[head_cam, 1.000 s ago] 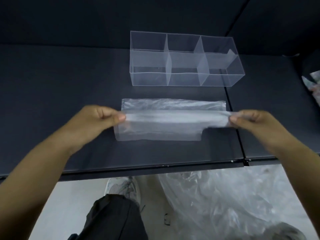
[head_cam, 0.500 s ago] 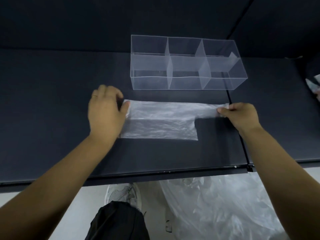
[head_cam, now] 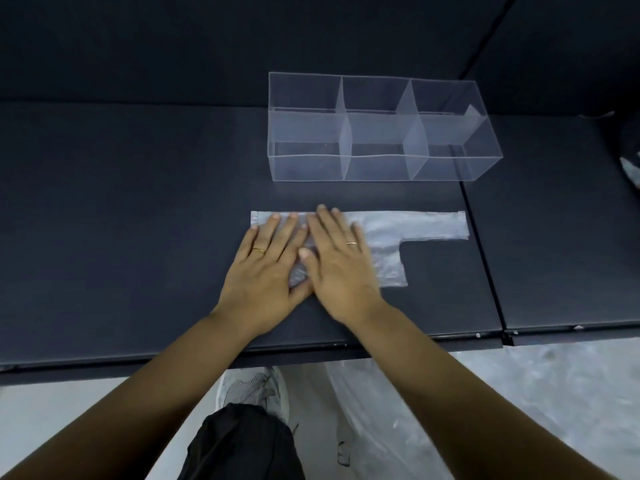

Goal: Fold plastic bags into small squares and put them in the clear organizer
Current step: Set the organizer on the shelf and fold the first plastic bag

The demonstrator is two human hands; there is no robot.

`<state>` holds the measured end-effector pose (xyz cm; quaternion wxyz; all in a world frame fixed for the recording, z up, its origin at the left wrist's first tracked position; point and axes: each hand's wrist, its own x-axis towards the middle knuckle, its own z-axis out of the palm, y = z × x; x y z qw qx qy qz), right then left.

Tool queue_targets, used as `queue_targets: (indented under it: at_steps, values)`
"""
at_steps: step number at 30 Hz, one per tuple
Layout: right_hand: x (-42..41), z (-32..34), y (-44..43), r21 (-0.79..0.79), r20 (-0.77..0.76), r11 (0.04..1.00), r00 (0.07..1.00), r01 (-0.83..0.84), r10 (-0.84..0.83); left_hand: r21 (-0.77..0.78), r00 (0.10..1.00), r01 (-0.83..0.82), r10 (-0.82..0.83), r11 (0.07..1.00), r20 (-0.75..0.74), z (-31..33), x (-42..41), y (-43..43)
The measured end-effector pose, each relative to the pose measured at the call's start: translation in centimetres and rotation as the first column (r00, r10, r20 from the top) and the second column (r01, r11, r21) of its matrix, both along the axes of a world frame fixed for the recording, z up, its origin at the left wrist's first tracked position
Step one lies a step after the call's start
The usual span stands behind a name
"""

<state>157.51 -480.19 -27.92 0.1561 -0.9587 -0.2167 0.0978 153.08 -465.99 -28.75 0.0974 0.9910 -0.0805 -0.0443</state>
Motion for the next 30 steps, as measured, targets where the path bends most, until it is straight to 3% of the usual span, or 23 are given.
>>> queue_targets:
  at_steps: [3,8,10,13,15,18,21,24,28,30]
  values:
    - [1.5,-1.2,-5.0,-0.186,0.091,0.982,0.996,0.033,-0.016,0.033,0.999,-0.02,0.021,0.999,-0.026,0.0,-0.1,0.7]
    - [3.2,-0.5,-12.7,-0.275,0.108,0.944,0.981,0.185,-0.161,0.052,0.996,-0.051,0.054,0.997,-0.067,0.1,-0.1,2.0]
    - [3.2,0.5,-13.8,-0.211,0.125,0.952,0.972,0.222,-0.199,-0.004,0.996,-0.034,0.034,0.999,-0.087,0.5,-0.1,2.3]
    - [1.2,2.0,-13.7,0.114,0.082,0.984,0.985,0.14,-0.15,-0.143,0.998,0.059,-0.064,0.988,-0.03,1.4,-0.3,1.8]
    - [-0.5,2.2,-13.4,0.239,0.044,0.967,0.994,0.087,-0.1,-0.226,0.989,0.143,-0.149,0.964,-0.007,1.6,-0.6,0.7]
    - [-1.5,1.7,-12.8,0.281,-0.007,0.952,0.992,0.125,-0.128,-0.259,0.969,0.216,-0.239,0.941,-0.059,1.2,-1.0,-0.9]
    - [-0.9,1.6,-12.0,0.296,0.0,0.943,0.988,0.149,-0.156,-0.266,0.977,0.192,-0.209,0.945,-0.039,0.9,-1.0,-1.5]
    - [-0.2,2.0,-11.8,0.279,-0.099,0.946,0.985,0.165,-0.143,-0.305,0.986,0.165,-0.166,0.938,0.022,0.9,-1.0,-1.6]
    - [0.7,4.1,-12.2,0.329,-0.339,0.916,0.934,0.229,-0.112,-0.269,0.969,0.191,-0.138,0.944,0.205,1.2,-0.7,-2.1]
    - [0.6,4.8,-12.2,0.278,-0.292,0.936,0.947,0.216,-0.132,-0.22,0.943,0.215,-0.144,0.952,0.3,1.4,-0.5,-2.4]
